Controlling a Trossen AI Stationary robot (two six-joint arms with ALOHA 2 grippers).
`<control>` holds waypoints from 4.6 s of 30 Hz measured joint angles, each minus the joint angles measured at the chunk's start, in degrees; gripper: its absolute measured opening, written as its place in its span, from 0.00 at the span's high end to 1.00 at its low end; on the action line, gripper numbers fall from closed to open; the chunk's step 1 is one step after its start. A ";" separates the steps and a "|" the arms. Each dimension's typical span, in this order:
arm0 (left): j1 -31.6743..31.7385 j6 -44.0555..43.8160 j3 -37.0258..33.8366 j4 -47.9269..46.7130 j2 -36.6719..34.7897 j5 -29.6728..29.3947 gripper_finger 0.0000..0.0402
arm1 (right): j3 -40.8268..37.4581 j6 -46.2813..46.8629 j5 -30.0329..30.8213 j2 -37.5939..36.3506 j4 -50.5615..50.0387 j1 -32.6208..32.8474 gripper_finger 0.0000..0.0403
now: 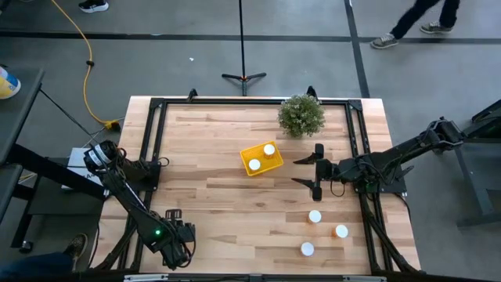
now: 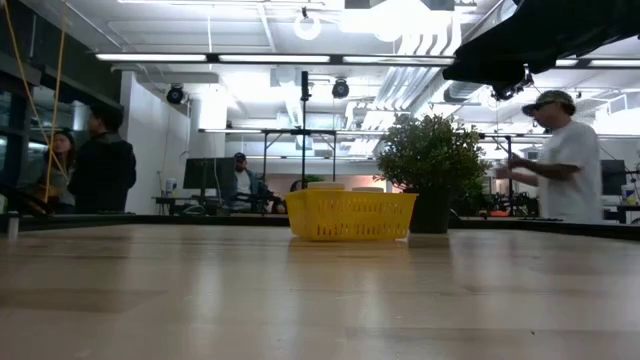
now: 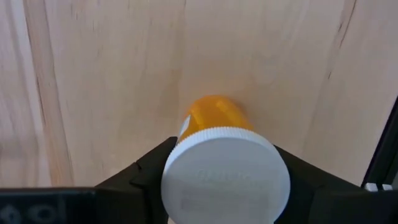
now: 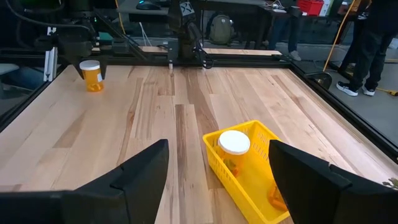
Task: Pick and place pill bottles into a basket
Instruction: Put the orange pill bottle into the yellow bin
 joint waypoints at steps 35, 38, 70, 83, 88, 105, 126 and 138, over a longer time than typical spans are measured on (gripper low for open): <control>25.47 35.79 7.11 -4.23 -1.09 4.58 0.44 | 0.00 0.01 0.04 -0.02 0.00 -0.01 0.34; 28.99 40.38 8.14 -4.52 -1.09 4.52 0.43 | 0.00 0.00 0.04 0.00 0.00 0.01 0.34; 58.88 75.17 16.46 5.19 -1.01 2.91 0.41 | 0.00 0.00 0.04 0.00 -0.50 -0.01 0.34; 64.80 78.43 16.45 8.36 2.61 3.15 0.40 | -0.02 0.00 0.70 -0.02 -1.41 0.01 0.34; 65.24 79.49 16.42 9.41 3.51 4.51 0.44 | -0.02 0.00 0.68 -0.02 -1.81 -0.01 0.34; 65.24 79.95 16.49 10.53 6.52 4.11 0.44 | -0.02 0.00 0.92 -0.02 -2.60 0.00 0.34; 65.20 80.91 18.05 8.70 8.50 4.09 0.33 | -0.02 0.00 0.86 -0.02 -2.71 -0.01 0.34; 65.20 81.00 18.03 8.72 8.50 1.80 0.36 | -0.02 0.00 0.87 -0.02 -3.19 -0.01 0.34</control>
